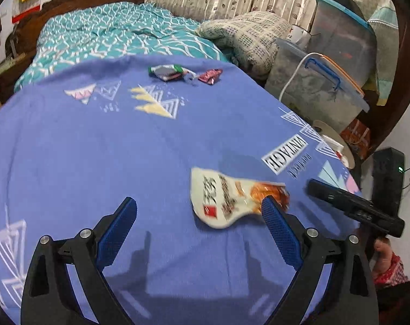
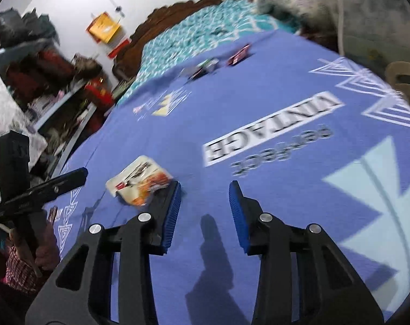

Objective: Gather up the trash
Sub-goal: 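Grasp the orange-and-white snack wrapper with the left tool while the right tool grasps the green-and-white packet, then carry the snack wrapper and green packet over the bin and open both tools, then grasp the red-and-white wrapper with the left tool while the right tool grasps the red foil wrapper, then carry both red wrappers over the bin and open both tools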

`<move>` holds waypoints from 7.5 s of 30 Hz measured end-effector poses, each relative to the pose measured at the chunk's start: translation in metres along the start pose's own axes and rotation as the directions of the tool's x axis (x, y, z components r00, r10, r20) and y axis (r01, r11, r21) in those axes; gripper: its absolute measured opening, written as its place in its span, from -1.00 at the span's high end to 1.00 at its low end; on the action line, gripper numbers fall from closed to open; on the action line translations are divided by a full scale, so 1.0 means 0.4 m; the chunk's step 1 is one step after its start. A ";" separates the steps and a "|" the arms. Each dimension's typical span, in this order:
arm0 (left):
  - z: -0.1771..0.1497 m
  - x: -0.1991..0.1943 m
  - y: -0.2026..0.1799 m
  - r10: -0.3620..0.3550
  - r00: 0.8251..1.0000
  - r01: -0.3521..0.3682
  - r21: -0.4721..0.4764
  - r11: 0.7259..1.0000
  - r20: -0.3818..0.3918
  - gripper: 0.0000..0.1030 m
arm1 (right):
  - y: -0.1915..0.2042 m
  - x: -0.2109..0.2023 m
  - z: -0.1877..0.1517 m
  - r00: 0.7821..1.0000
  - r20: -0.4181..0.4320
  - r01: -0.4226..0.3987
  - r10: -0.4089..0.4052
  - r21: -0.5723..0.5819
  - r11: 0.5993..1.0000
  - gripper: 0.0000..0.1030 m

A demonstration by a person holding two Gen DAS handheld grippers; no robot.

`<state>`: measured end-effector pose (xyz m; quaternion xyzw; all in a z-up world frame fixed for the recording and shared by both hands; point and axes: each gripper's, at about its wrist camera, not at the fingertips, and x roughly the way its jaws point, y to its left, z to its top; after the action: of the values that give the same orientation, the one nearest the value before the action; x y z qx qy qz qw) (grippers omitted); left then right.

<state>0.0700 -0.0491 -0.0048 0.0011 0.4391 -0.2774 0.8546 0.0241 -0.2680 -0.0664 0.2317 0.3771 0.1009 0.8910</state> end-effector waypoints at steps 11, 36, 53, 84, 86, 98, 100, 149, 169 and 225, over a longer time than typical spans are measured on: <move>-0.067 0.033 -0.004 -0.229 0.970 0.218 -0.132 0.967 -0.076 -0.59 | 0.073 0.109 0.040 0.980 -0.152 -0.139 0.132 -0.040 0.989 0.24; -0.026 0.109 -0.030 -0.205 0.977 0.202 -0.053 0.978 -0.053 -0.46 | 0.265 0.743 0.597 0.913 -0.011 0.268 -0.409 -0.739 0.618 0.68; -0.045 0.120 -0.122 -0.107 0.992 0.115 0.120 0.986 -0.074 0.67 | 0.135 0.226 0.578 0.975 0.052 0.216 -0.217 -0.463 0.860 0.52; -0.021 0.099 -0.034 -0.253 0.967 0.251 -0.055 0.966 -0.019 0.68 | 0.289 0.760 0.597 0.922 -0.020 0.261 -0.386 -0.706 0.659 -0.44; -0.021 0.099 -0.035 -0.255 0.967 0.253 -0.056 0.966 -0.021 0.68 | 0.274 0.783 0.603 0.899 -0.021 0.291 -0.437 -0.716 0.634 0.21; -0.026 0.091 -0.042 -0.237 0.971 0.237 -0.040 0.971 -0.008 0.68 | 0.237 0.438 0.631 0.995 -0.075 0.024 -0.059 -0.405 0.914 0.81; -0.028 0.085 -0.049 -0.226 0.974 0.225 -0.026 0.974 -0.001 0.68 | 0.210 0.352 0.589 0.997 -0.082 -0.030 0.002 -0.338 0.941 0.81; 0.339 0.547 -0.773 -0.319 0.927 0.365 0.266 0.892 -0.198 -0.42 | -0.722 -0.391 0.196 0.931 0.233 0.205 -0.280 0.298 0.932 -0.63; 0.201 0.312 -0.176 -0.090 0.993 0.095 0.076 0.993 -0.075 -0.42 | -0.383 -0.108 0.314 0.991 0.107 0.059 -0.080 0.185 0.981 0.02; -0.027 0.130 -0.317 -0.119 0.991 0.130 0.245 0.961 -0.060 0.75 | -0.170 -0.169 -0.110 0.998 0.040 -0.058 0.050 0.210 0.976 0.65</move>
<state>0.0255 -0.1782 -0.0199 0.0869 0.4191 -0.3833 0.8185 -0.0540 -0.3366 -0.0842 0.3366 0.3637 0.0805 0.8648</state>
